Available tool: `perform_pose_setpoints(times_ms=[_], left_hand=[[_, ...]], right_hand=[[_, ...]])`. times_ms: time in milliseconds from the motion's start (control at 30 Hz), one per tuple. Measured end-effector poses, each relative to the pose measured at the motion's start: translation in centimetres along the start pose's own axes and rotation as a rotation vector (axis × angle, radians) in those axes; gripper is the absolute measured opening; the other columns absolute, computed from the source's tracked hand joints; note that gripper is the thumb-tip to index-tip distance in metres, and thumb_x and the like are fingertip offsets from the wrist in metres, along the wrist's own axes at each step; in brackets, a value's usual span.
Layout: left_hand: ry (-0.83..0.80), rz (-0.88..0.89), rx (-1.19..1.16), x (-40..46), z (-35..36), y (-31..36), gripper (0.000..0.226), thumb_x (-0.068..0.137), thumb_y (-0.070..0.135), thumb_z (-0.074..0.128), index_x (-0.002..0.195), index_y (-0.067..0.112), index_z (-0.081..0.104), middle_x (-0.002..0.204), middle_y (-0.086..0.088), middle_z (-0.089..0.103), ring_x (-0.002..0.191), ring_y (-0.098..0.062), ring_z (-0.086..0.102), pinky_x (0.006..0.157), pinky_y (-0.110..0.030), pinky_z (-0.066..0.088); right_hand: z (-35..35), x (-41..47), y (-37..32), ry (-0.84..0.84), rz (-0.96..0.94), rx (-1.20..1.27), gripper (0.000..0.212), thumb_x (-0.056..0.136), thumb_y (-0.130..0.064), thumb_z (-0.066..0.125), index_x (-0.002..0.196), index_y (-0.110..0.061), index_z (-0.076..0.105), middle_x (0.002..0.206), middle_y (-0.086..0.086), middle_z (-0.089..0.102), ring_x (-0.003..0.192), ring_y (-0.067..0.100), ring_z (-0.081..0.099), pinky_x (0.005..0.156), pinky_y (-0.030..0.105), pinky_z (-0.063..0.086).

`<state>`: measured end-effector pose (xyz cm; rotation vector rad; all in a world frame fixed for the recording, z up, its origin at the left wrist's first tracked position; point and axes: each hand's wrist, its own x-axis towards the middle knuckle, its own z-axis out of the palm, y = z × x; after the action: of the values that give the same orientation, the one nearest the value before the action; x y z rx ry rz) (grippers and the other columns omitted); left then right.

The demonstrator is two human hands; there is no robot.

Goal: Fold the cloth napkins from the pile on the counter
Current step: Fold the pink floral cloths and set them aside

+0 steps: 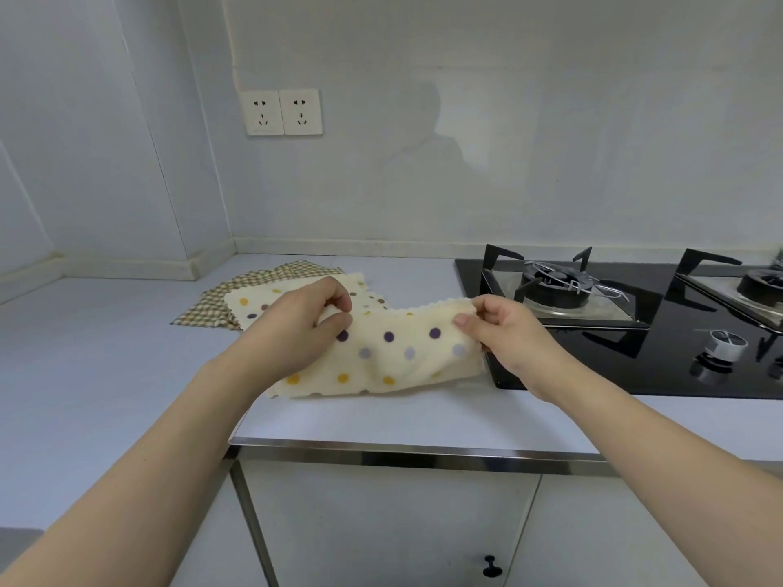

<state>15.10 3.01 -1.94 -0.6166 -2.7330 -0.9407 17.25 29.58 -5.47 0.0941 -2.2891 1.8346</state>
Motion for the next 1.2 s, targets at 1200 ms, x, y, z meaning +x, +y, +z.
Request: perform_pose_setpoints(times_ms=[1200], left_hand=[[0.021, 0.078, 0.06, -0.8, -1.3, 3.0, 0.009, 0.092, 0.029, 0.062, 0.094, 0.031, 0.053, 0.087, 0.011, 0.058, 0.054, -0.004, 0.062, 0.055, -0.029, 0.051]], right_hand=[[-1.0, 0.0, -4.0, 0.493, -0.346, -0.165, 0.013, 0.098, -0.02, 0.05, 0.095, -0.018, 0.063, 0.086, -0.01, 0.064, 0.079, 0.004, 0.056, 0.072, 0.021, 0.043]])
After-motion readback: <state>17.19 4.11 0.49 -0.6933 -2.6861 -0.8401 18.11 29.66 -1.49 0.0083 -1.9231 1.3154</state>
